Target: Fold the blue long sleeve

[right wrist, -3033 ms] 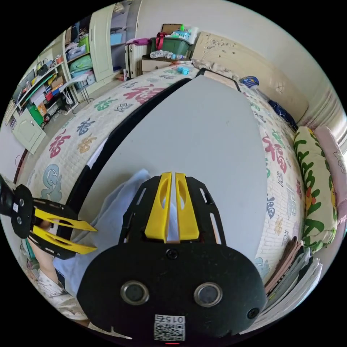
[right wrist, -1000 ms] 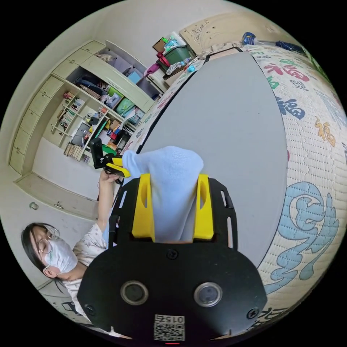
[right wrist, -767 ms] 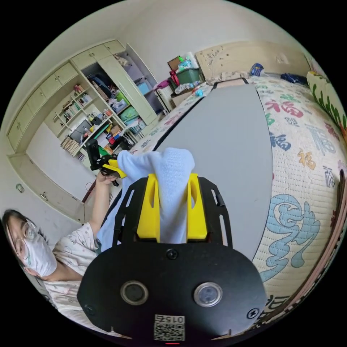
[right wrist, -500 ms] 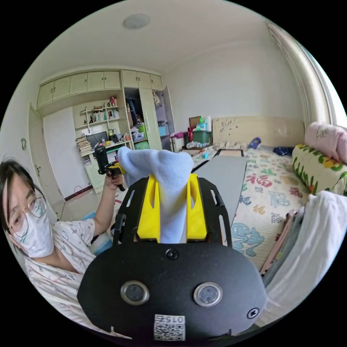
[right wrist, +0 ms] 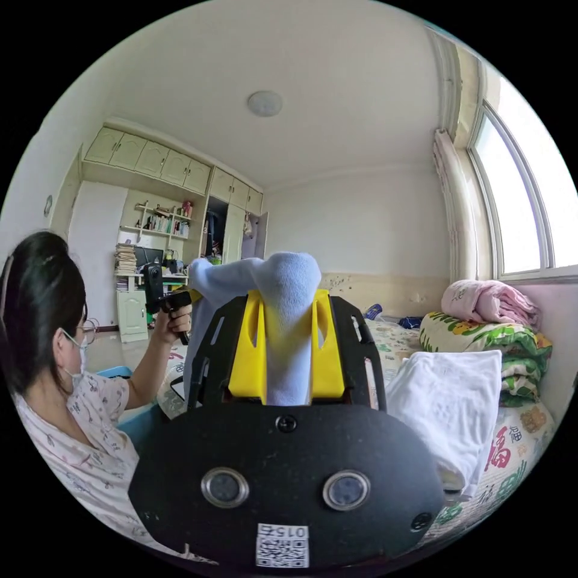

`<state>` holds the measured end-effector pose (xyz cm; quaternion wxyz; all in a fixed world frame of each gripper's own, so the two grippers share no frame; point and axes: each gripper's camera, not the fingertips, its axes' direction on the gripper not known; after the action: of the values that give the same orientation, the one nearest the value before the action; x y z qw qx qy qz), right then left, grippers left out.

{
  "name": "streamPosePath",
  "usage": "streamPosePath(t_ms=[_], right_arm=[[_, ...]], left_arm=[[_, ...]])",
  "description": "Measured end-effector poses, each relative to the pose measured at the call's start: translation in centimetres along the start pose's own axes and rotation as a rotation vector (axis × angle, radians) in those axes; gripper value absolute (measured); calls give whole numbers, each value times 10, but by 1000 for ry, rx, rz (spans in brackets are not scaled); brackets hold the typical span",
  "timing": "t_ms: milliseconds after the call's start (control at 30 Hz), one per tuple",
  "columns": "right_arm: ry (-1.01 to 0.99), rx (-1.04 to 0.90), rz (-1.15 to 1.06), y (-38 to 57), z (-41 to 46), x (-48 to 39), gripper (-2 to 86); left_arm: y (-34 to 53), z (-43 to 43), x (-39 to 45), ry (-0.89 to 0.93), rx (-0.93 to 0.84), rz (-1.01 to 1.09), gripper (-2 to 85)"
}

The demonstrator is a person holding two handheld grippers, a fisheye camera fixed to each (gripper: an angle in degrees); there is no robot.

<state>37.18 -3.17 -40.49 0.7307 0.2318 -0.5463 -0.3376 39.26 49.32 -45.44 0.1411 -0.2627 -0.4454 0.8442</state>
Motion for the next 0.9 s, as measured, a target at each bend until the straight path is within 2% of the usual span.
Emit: streamPosePath(t_ms=[167, 333, 500, 600, 700, 800, 867, 900], right_arm=[[-103, 18, 39, 67, -47, 43, 113], [-83, 51, 43, 118, -95, 87, 113], [-67, 60, 15, 162, -143, 130, 113], [-106, 56, -26, 185, -157, 147, 113], [-232, 74, -67, 214, -152, 160, 113], [-435, 78, -92, 255, -114, 168, 113], [-657, 43, -80, 295, -53, 170, 113], [-715, 21, -69, 306, -34, 169, 113]], left_arm=[[-57, -84, 28, -38, -26, 12, 74], [-130, -144, 56, -78, -34, 88, 73], [-183, -206, 79, -82, 6, 133, 73], [-202, -274, 98, -106, 59, 135, 72], [-211, -371, 137, -207, 112, 152, 72], [-213, -488, 208, -417, 92, 177, 72], [-209, -584, 282, -597, 59, 116, 73], [-207, -605, 304, -648, 48, 109, 73]])
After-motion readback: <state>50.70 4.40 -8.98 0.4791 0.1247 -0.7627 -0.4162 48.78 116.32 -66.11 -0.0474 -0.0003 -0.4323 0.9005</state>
